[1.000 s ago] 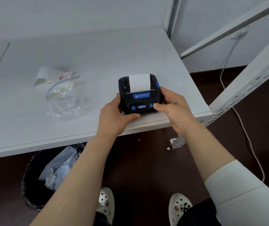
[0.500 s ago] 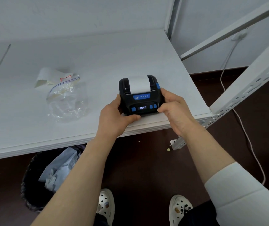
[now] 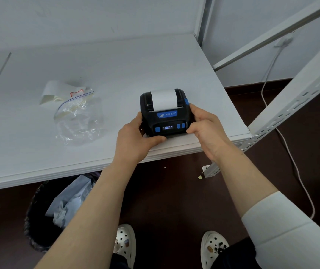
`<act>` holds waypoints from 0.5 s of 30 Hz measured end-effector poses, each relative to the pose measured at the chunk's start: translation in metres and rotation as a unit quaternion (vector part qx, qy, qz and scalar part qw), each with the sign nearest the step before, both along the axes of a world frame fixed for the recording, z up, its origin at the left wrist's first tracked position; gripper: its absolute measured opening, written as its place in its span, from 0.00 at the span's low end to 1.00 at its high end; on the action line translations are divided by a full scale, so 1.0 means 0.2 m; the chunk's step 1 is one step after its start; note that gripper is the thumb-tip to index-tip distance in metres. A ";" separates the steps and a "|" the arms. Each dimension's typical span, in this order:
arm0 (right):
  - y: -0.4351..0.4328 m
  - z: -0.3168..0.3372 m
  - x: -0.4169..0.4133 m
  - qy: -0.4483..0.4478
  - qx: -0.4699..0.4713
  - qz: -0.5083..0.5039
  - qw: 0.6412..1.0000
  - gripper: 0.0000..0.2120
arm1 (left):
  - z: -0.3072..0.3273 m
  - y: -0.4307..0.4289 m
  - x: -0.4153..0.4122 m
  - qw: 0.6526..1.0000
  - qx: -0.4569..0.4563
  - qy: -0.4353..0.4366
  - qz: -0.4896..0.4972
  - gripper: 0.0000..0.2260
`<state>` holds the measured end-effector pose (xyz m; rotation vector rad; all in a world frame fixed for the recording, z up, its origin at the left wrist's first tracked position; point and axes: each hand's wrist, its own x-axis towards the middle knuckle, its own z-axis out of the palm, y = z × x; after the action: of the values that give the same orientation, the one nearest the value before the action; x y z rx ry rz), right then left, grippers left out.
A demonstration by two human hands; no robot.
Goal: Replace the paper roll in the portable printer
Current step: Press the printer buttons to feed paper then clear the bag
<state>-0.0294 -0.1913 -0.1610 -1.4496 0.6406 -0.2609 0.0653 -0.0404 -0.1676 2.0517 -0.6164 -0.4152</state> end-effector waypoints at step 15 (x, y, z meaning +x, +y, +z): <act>0.01 0.01 0.00 -0.015 -0.003 0.000 1.000 0.30 | 0.00 0.00 0.00 1.000 -0.008 0.009 0.000 0.27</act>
<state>-0.0303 -0.1895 -0.1588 -1.4487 0.6159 -0.2841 0.0652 -0.0408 -0.1668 2.0301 -0.6079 -0.4276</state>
